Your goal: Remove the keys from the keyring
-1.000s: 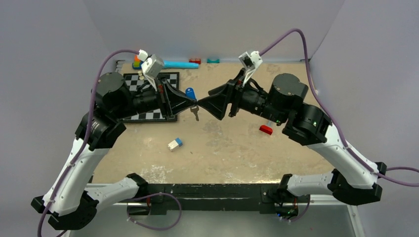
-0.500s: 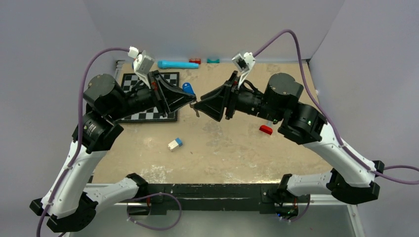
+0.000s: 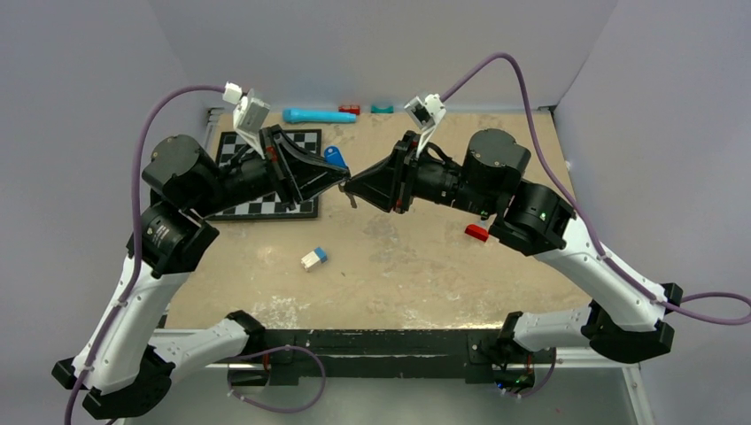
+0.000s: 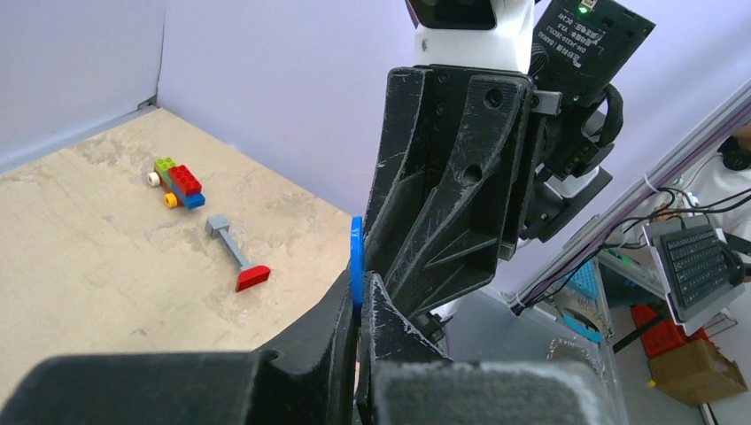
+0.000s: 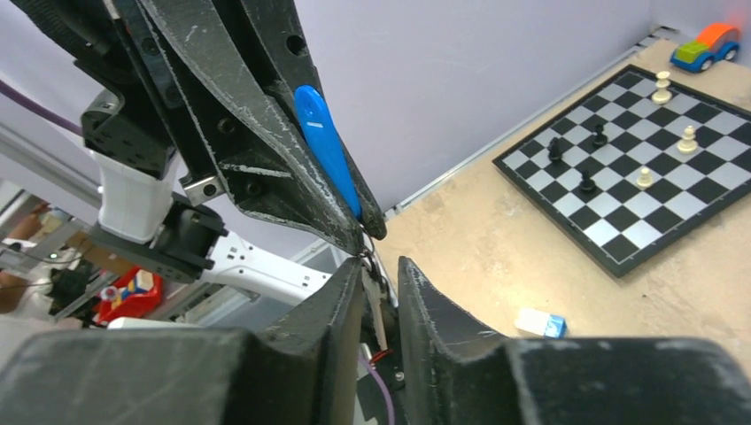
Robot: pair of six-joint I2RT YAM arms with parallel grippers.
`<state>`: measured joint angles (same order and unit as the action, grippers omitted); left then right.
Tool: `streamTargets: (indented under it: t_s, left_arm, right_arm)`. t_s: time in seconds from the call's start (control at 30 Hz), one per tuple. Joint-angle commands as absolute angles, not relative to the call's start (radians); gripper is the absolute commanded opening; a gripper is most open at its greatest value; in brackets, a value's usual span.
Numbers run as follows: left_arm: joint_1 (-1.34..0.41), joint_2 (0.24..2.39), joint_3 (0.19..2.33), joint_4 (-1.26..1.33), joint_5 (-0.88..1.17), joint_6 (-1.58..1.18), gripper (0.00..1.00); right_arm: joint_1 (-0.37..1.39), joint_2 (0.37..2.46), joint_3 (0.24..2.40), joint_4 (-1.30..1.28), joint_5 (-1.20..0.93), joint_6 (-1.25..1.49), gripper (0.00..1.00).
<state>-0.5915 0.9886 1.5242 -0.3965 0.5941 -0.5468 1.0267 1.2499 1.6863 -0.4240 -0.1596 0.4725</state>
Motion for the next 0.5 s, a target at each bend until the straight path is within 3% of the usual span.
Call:
streamTargets:
  t_s: [0.0,0.47]
  left_arm:
    - [-0.592,0.97,1.555,-0.338,0.582,-0.574,0.0]
    - [-0.592,0.955,1.524,-0.273,0.555,-0.614,0.0]
  right_arm:
    - [1.028,1.242,1.708,-0.36,-0.199,0.479,0.22]
    - [1.029,1.261,1.725,-0.334,-0.213,0.495,0.15]
